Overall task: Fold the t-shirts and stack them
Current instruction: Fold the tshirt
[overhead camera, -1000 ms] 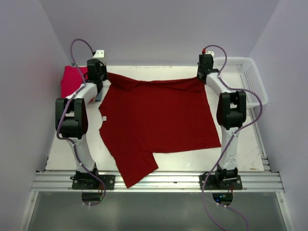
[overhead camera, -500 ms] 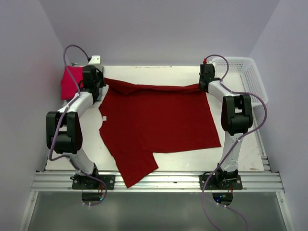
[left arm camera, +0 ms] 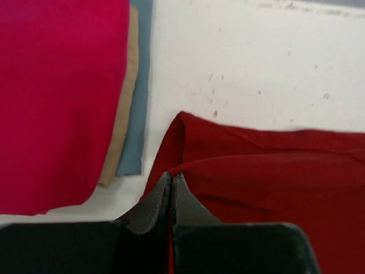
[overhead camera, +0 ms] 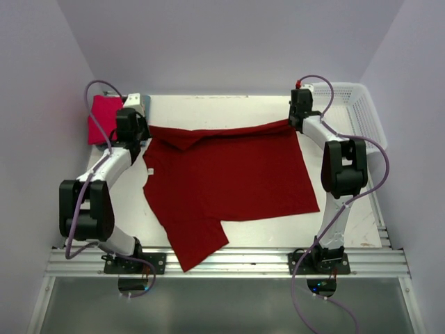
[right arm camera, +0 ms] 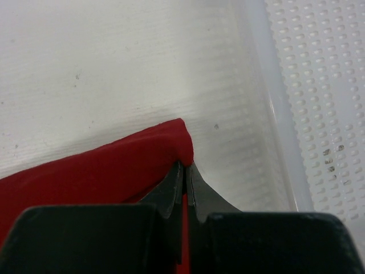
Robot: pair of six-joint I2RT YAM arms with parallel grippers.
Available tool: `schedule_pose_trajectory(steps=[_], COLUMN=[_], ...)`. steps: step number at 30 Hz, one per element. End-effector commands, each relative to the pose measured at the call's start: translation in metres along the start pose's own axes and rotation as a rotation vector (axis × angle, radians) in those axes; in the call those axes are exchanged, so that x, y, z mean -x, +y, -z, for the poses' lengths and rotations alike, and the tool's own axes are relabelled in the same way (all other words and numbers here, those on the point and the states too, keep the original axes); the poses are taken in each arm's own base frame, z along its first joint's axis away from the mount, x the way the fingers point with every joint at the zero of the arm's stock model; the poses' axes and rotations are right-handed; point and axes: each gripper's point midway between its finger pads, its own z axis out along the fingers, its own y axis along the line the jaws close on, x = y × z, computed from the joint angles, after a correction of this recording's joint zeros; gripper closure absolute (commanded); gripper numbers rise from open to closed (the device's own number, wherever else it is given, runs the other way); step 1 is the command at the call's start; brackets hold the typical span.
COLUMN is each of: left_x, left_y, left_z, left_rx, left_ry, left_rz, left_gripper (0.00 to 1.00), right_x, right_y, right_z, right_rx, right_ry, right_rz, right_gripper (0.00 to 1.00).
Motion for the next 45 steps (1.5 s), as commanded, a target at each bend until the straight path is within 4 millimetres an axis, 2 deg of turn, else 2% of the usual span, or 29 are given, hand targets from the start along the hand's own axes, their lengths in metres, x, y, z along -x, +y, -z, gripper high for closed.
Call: schedule_pose_trajectory(steps=[1,5,13,25,30,33,34,36,37,38,40,42,44,45], left_x=[-0.022,-0.013,-0.011,-0.001,0.008,0.018,0.035,0.021,0.03,0.027,0.026,0.033,0.037,0.017], left_y=[-0.002,-0.006,-0.009,-0.017,-0.017,-0.018,-0.021,-0.021,-0.023,-0.023,-0.024,-0.026,-0.027,-0.023], left_z=[-0.016,-0.034,-0.047,-0.039,-0.058,-0.078,-0.083,-0.096,-0.1,-0.103,-0.1,-0.087,-0.059,-0.046], left_rx=[-0.008,-0.013,-0.022,-0.045,-0.031,-0.023,-0.027,-0.025,-0.03,-0.03,-0.036,-0.044,-0.039,-0.019], left_ry=[0.056,0.067,0.076,0.057,0.051,0.053,0.025,0.081,0.068,0.079,0.084,0.075,0.06,0.098], left_rz=[0.05,0.045,0.032,0.045,0.035,0.029,0.031,0.024,0.024,0.023,0.029,0.032,0.035,0.03], left_gripper=[1.0,1.0,1.0,1.0,1.0,1.0,1.0,1.0,1.0,1.0,1.0,1.0,1.0,1.0], right_x=[0.036,0.034,0.027,0.023,0.017,0.015,0.016,0.016,0.016,0.016,0.016,0.015,0.015,0.014], right_y=[-0.007,-0.008,-0.005,-0.001,-0.001,-0.001,-0.001,-0.002,-0.002,-0.001,-0.001,-0.002,-0.002,-0.001], right_z=[0.014,0.014,0.01,0.006,0.006,0.007,0.008,0.009,0.009,0.009,0.01,0.009,0.01,0.011], right_rx=[-0.027,-0.03,-0.024,-0.008,-0.004,-0.001,0.0,-0.001,-0.001,0.001,0.004,0.004,0.004,0.007], right_ry=[-0.088,-0.085,-0.071,-0.059,-0.051,-0.051,-0.051,-0.051,-0.052,-0.052,-0.054,-0.051,-0.051,-0.053], right_rz=[-0.036,-0.033,-0.034,-0.041,-0.049,-0.052,-0.053,-0.055,-0.056,-0.055,-0.054,-0.051,-0.051,-0.051], right_gripper=[1.0,1.0,1.0,1.0,1.0,1.0,1.0,1.0,1.0,1.0,1.0,1.0,1.0,1.0])
